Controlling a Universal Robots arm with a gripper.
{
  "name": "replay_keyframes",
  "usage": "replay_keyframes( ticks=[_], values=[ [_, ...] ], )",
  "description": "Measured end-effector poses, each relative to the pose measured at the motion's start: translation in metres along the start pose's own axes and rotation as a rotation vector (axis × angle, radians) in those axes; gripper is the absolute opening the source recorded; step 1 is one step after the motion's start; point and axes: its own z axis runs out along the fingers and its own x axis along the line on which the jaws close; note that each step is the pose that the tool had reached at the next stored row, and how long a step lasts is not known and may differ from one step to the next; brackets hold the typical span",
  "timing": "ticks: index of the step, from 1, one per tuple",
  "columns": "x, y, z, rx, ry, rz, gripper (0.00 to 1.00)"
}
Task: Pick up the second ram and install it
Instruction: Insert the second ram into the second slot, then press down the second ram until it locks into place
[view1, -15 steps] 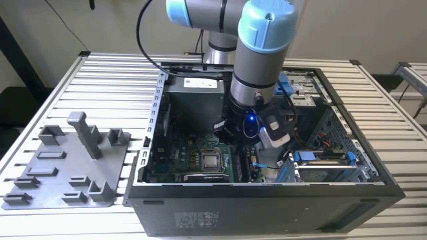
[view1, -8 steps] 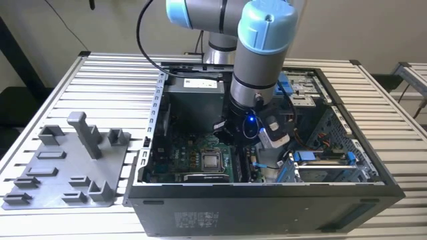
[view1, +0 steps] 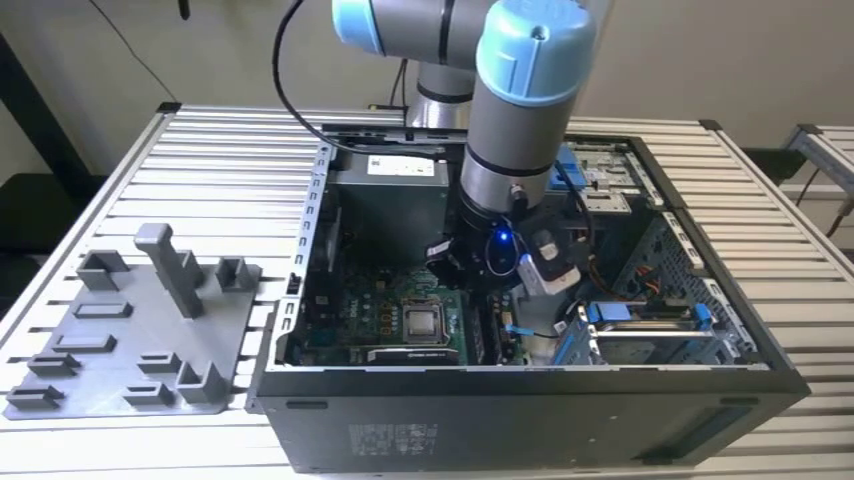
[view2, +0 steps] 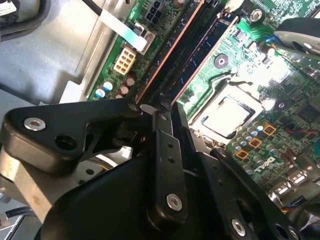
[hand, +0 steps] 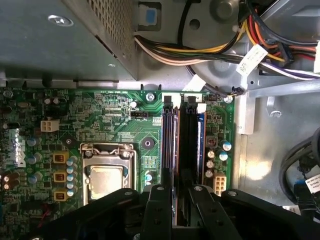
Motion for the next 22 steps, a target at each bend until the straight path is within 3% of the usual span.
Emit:
replay_keyframes(
  ticks=[5,7,11,12,14,22],
  values=[
    [-0.0003,0.0005,-0.0218,0.0001,0.0002,0.001,0.22],
    [-0.0004,0.0006,-0.0261,-0.0001,0.0001,0.002,0.22],
    [-0.0003,0.0006,-0.026,-0.0004,0.0001,0.002,0.2],
    [-0.0002,0.0006,-0.026,-0.0003,0.0001,0.002,0.13],
    [-0.0002,0.0006,-0.026,-0.0003,0.0001,0.002,0.11],
    [0.0003,0.0006,-0.0261,-0.0002,0.0002,0.002,0.11]
  ],
)
